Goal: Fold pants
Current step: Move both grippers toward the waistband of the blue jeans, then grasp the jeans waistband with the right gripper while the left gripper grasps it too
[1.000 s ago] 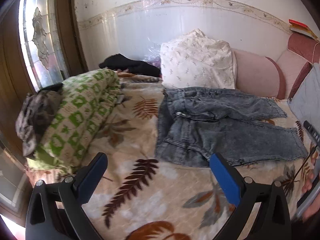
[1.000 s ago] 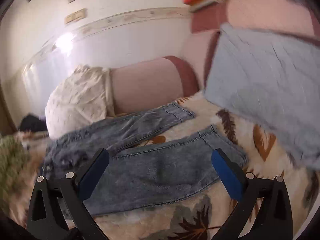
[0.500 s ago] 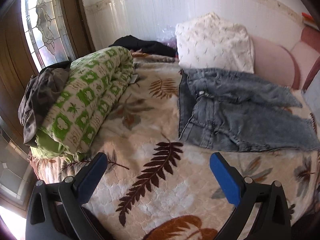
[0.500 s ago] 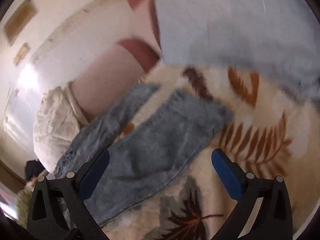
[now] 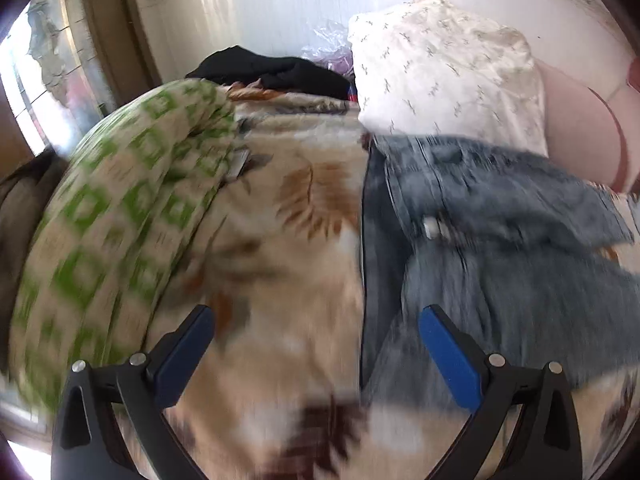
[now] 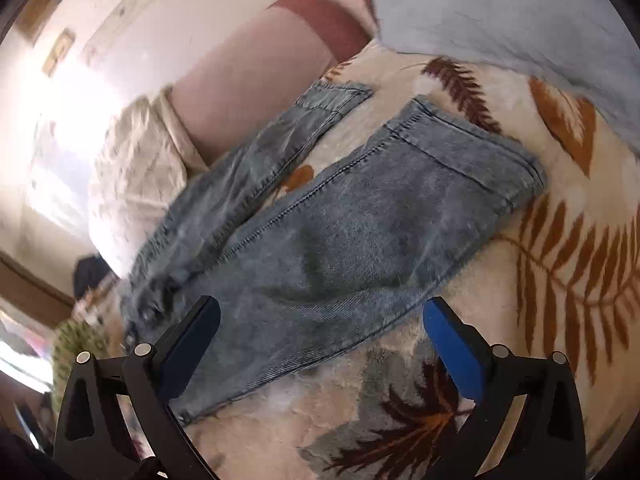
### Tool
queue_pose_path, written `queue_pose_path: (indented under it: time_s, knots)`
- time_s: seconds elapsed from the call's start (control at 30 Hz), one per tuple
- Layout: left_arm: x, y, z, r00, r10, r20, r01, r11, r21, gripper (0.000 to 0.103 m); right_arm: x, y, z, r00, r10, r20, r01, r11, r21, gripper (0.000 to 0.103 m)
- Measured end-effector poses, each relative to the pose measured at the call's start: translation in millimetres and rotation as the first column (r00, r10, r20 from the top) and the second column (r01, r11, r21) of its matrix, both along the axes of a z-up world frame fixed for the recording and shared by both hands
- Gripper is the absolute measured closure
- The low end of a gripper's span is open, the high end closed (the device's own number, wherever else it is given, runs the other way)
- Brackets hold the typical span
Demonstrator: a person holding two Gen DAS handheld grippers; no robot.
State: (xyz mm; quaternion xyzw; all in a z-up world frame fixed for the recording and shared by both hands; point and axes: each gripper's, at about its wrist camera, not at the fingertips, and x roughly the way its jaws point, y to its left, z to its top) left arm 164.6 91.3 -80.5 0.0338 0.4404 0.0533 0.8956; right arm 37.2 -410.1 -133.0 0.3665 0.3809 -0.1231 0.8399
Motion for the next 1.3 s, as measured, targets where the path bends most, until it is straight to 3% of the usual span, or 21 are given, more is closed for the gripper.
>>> queue_pose_path:
  time_s: [0.13, 0.2, 0.33, 0.43, 0.63, 0.77, 0.9, 1.03, 1.1, 1.13, 1.23, 1.3]
  knots:
    - [73.0, 4.0, 3.2, 1.000, 0.007, 0.000, -0.007, 1.000, 0.010, 0.000, 44.2, -13.7, 14.2, 0.993, 0.118, -0.017, -0.119, 0.993, -0.027, 0.000]
    - [109.9, 2.7, 0.4, 1.000, 0.019, -0.007, -0.019, 0.999, 0.032, 0.000, 72.1, -28.1, 21.2, 0.990, 0.138, -0.023, -0.139, 0.990, -0.033, 0.000]
    - [176.5, -2.0, -10.8, 0.999, 0.012, -0.050, -0.012, 1.000, 0.014, 0.000, 139.1, -65.8, 35.8, 0.984, 0.170, -0.056, -0.176, 0.975, -0.136, 0.000]
    - [217.2, -6.8, -27.1, 0.995, 0.022, -0.097, -0.021, 1.000, 0.004, 0.000, 193.3, -100.5, 38.1, 0.982, 0.178, -0.059, -0.184, 0.975, -0.121, 0.000]
    - [256.2, -16.7, -50.8, 0.992, -0.015, -0.126, 0.017, 1.000, 0.016, 0.000, 289.0, -140.4, 20.2, 0.979, 0.147, -0.143, -0.171, 0.969, -0.178, 0.000]
    - [268.6, -21.1, -57.4, 0.990, -0.044, -0.131, 0.046, 0.999, 0.013, 0.000, 332.3, -152.3, 3.6, 0.981, 0.127, -0.147, -0.151, 0.974, -0.168, 0.001]
    - [279.6, -22.9, -64.3, 0.987, -0.065, -0.150, 0.063, 0.998, -0.019, 0.002, 374.6, -158.2, -26.7, 0.961, 0.084, -0.264, -0.146, 0.963, -0.226, 0.011]
    - [285.0, -31.4, -68.2, 0.984, -0.099, -0.150, 0.094, 0.995, -0.039, 0.014, 390.8, -166.7, -54.4, 0.954, 0.078, -0.291, -0.132, 0.976, -0.172, 0.019]
    - [287.0, -39.6, -73.2, 0.980, -0.119, -0.162, 0.115, 0.993, -0.033, 0.019, 398.8, -163.0, -65.3, 0.945, 0.090, -0.314, -0.156, 0.969, -0.193, 0.021]
    - [287.7, -42.9, -75.2, 0.978, -0.130, -0.165, 0.125, 0.991, -0.038, 0.029, 401.4, -160.4, -68.5, 0.942, 0.086, -0.325, -0.163, 0.963, -0.216, 0.022]
    - [290.6, -55.2, -83.3, 0.966, -0.174, -0.193, 0.164, 0.984, -0.065, 0.044, 404.4, -150.0, -71.5, 0.937, 0.058, -0.345, -0.165, 0.943, -0.289, 0.032]
    - [296.6, -59.1, -90.1, 0.957, -0.197, -0.211, 0.180, 0.979, -0.094, 0.057, 404.3, -146.8, -70.7, 0.936, 0.049, -0.348, -0.161, 0.940, -0.302, 0.049]
